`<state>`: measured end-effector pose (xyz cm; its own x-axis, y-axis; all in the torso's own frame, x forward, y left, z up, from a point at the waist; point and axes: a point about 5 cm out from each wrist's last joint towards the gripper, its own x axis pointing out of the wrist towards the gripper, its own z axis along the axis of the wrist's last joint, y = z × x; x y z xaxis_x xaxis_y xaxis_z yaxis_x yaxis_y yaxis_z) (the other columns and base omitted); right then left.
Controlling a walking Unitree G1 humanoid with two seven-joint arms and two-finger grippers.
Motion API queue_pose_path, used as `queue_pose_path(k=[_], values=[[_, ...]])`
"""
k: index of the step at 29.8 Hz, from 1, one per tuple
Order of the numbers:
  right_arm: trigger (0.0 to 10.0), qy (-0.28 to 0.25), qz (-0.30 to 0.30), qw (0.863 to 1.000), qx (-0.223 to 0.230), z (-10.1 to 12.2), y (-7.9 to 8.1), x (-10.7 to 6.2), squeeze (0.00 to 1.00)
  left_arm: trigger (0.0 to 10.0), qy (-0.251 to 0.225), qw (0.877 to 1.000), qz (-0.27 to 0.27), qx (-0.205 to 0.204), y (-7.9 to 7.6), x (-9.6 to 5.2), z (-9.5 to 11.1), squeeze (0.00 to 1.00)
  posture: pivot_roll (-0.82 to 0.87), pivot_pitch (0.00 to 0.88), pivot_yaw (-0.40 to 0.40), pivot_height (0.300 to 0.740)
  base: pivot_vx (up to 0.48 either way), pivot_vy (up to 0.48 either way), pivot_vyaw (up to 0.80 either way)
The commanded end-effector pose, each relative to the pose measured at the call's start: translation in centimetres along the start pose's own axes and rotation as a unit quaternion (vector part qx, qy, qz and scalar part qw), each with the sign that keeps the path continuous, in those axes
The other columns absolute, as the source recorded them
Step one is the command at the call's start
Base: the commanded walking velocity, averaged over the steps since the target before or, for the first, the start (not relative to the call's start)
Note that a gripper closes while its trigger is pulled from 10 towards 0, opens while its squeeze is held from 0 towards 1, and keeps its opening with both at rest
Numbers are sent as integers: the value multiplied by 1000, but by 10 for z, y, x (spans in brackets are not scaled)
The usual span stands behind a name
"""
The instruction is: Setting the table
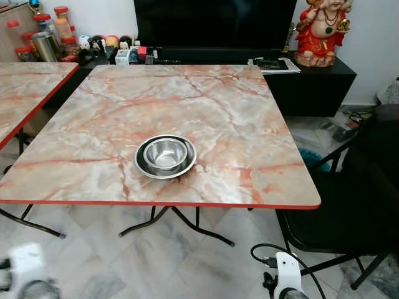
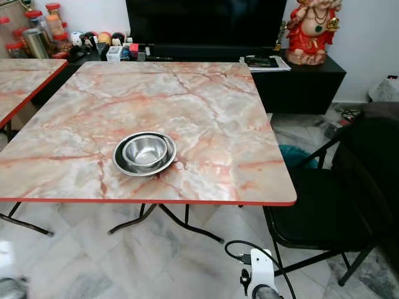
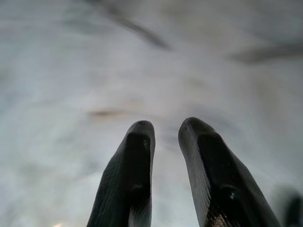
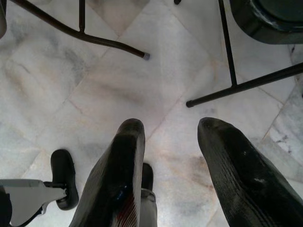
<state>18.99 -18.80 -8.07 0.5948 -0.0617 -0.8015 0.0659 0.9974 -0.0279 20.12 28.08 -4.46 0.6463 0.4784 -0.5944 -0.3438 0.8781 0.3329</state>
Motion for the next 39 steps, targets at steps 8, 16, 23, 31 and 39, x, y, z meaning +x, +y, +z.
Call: queue_pose_path(k=[8,16,23,31,39], values=[[10000,10,-12,1000,5,-1,-3,0,0,10000,6,983,-173,65,-65,-11,4,0,-48,0,3,740,0,0,0],[10000,18,-26,999,17,-9,-10,-2,0,10000,59,975,-192,99,-78,-22,-22,0,-85,0,22,740,0,0,0],[10000,28,-27,999,9,-14,-11,-3,0,10000,81,978,-176,78,-76,-24,-31,0,-84,0,15,740,0,0,0],[10000,28,-22,999,1,-10,-9,-2,0,10000,96,981,-159,63,-69,-24,-38,0,-82,0,15,740,0,308,0],[10000,26,-18,999,-5,-8,-6,-1,0,10000,95,980,-161,72,-69,-25,-39,0,-81,0,20,740,0,463,0]])
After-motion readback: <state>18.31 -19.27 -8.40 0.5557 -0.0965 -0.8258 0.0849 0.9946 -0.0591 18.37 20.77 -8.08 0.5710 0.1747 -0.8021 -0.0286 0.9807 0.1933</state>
